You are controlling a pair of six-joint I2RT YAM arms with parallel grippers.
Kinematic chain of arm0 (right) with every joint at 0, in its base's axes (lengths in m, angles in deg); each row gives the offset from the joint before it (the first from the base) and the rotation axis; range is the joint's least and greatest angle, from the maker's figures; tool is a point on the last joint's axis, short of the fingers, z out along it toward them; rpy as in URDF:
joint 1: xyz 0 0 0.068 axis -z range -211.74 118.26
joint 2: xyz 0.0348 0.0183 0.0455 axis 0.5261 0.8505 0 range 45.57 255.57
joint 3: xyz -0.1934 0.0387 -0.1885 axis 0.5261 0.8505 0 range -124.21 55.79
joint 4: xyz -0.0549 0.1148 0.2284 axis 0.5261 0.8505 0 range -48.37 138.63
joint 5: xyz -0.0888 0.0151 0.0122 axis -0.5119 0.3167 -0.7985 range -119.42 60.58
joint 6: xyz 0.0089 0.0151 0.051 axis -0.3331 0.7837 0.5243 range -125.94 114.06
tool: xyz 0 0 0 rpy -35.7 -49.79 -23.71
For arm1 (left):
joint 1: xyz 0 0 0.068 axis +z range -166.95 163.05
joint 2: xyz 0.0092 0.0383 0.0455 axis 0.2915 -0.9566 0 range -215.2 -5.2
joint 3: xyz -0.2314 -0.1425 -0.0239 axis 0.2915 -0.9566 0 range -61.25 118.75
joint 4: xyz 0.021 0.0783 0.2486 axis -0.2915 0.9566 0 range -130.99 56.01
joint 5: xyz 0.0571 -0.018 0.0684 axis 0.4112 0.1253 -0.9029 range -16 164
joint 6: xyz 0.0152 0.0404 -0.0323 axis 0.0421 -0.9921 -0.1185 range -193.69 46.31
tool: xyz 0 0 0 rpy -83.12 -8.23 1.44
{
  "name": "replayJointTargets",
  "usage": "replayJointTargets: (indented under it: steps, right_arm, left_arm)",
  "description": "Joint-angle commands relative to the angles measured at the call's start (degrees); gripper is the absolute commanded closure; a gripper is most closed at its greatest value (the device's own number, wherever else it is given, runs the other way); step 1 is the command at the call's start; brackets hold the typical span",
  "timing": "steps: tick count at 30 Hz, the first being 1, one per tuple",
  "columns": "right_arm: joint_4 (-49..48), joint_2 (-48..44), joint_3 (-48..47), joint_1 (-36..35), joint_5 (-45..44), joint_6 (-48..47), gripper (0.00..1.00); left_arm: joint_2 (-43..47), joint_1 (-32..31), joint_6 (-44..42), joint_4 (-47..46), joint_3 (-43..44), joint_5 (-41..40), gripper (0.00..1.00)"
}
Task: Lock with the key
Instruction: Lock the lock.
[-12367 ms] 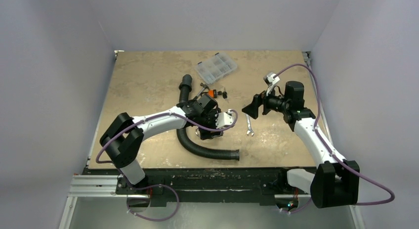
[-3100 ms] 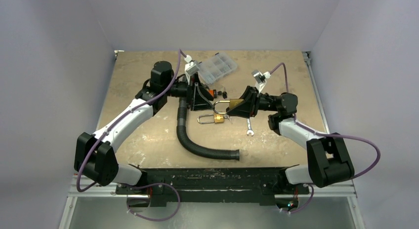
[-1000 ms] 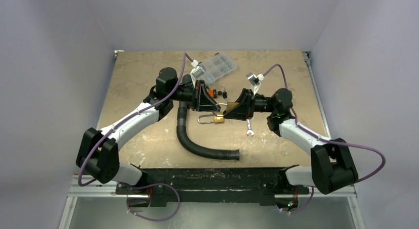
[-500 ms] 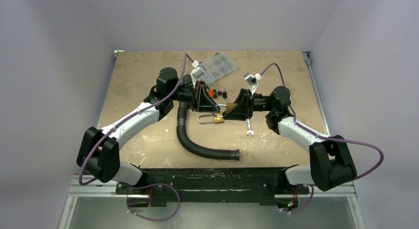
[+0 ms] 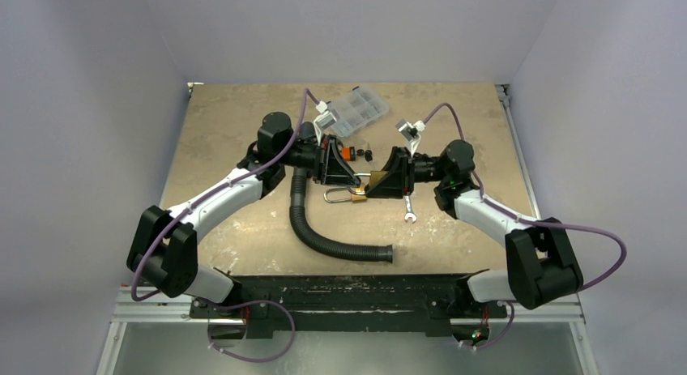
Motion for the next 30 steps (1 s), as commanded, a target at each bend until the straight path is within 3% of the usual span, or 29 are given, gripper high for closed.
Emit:
replayJointTargets:
  steps: [1,30]
  right_arm:
    - [-7.43,0.38,-7.69,-8.32,-10.36,1.74,1.0]
    - [-10.28,1.96,-9.27,-11.05,-11.9,4.96,1.0]
  left_arm:
    - [-3.09,-8.8,-1.11,-5.74,-0.56,-5.42,1.0]
    - [-4.73,-9.56,-0.22,-6.96,-1.08,-8.27,1.0]
